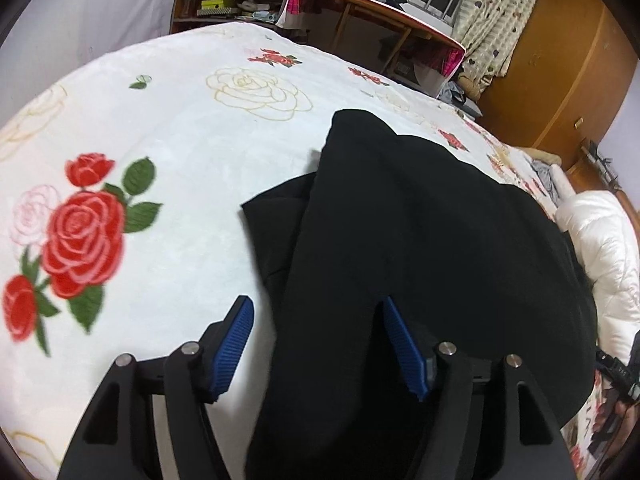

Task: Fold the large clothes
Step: 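Close both tools on the folded coat edge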

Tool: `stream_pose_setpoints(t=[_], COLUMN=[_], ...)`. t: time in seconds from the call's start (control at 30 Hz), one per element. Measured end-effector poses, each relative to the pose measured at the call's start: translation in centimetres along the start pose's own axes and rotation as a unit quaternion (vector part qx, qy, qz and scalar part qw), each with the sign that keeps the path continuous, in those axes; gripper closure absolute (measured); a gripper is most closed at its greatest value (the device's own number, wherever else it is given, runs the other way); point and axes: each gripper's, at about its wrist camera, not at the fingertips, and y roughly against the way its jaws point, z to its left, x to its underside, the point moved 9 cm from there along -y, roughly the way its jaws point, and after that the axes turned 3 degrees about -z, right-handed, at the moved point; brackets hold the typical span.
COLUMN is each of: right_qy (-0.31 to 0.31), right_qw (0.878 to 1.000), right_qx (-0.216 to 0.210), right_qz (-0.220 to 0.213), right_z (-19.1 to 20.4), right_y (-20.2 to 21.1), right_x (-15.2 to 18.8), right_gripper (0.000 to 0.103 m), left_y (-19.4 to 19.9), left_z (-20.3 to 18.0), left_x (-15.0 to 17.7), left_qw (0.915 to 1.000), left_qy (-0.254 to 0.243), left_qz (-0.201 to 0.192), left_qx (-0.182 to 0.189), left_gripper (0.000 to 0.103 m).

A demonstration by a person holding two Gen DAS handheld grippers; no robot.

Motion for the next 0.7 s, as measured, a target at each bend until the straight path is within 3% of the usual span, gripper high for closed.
stream_pose_setpoints(t=[0.17,0.27,0.4,0.57,0.7], right_qy=[-0.010,-0.017,-0.031,-0.094,-0.111], right_qw=[1.000,0.999,0.997,0.984,0.979], right_qx=[-0.027,-0.044,-0.071,-0.140,-0.161], right_qz=[0.002,0.011,0.022,0.055,0.062], right_z=[-0.3,-0.5,-0.5,-1.2,-1.0], right_y=[-1.3,-2.5,-4.0,-5.6,-5.7], right_x=[-1.1,-1.7,-2.1,-1.4,-1.0], right_gripper=[0.025,0.024,0.023,0.023,0.023], left_y=[-1.6,-2.5,-3.6,-3.7,-3.7], left_z=[-0.5,-0.2,0.6,0.6,0.2], left_x=[-0.2,-0.2,0.3,1.0,1.6], left_qw=[0.9998,0.9997,0.9974,0.9939,0.9921], left_qy=[0.006,0.014,0.058,0.095,0.106], left_qz=[0.001,0.003,0.009,0.001,-0.003], left_qx=[0.018,0.021,0.042,0.057,0.067], left_gripper=[0.028,0.021,0.015,0.016,0.016])
